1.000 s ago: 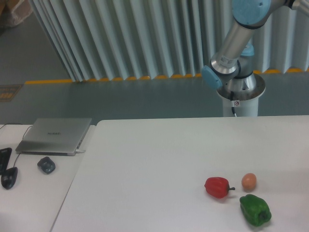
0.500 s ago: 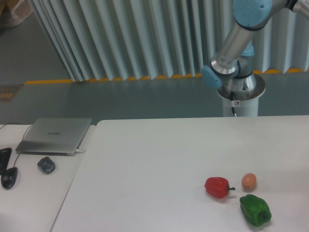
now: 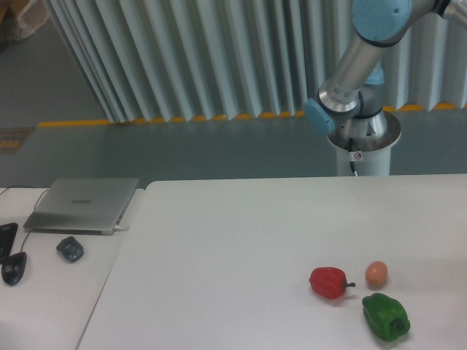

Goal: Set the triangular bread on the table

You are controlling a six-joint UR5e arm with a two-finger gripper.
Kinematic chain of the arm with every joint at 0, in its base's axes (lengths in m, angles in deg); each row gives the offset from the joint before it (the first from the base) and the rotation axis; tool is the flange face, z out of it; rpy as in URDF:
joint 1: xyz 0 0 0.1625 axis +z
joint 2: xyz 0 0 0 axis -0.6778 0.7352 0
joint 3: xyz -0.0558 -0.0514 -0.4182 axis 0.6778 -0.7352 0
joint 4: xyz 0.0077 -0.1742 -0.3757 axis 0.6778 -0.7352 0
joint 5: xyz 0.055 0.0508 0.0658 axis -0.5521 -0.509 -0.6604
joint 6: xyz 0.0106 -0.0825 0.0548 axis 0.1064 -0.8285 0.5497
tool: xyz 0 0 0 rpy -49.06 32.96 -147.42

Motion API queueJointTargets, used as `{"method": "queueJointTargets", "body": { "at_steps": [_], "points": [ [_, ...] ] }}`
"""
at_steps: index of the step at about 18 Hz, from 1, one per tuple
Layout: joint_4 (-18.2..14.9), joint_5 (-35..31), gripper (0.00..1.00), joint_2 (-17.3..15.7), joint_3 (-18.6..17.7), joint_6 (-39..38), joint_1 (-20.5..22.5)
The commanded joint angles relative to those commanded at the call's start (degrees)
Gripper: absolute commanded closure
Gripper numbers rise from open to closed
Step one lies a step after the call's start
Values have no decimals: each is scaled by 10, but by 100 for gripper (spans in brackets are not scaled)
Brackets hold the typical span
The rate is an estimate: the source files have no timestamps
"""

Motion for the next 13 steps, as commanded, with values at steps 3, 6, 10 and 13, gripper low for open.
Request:
{"method": "queueJointTargets", "body": {
  "at_steps": [3, 6, 10, 13],
  "points": [
    [-43, 4, 71, -2, 23, 0, 4],
    [-68, 13, 71, -13, 36, -1, 4],
    [-135, 61, 71, -15, 75, -6, 12],
    [-180, 87, 71, -20, 96, -6, 19]
  ]
}}
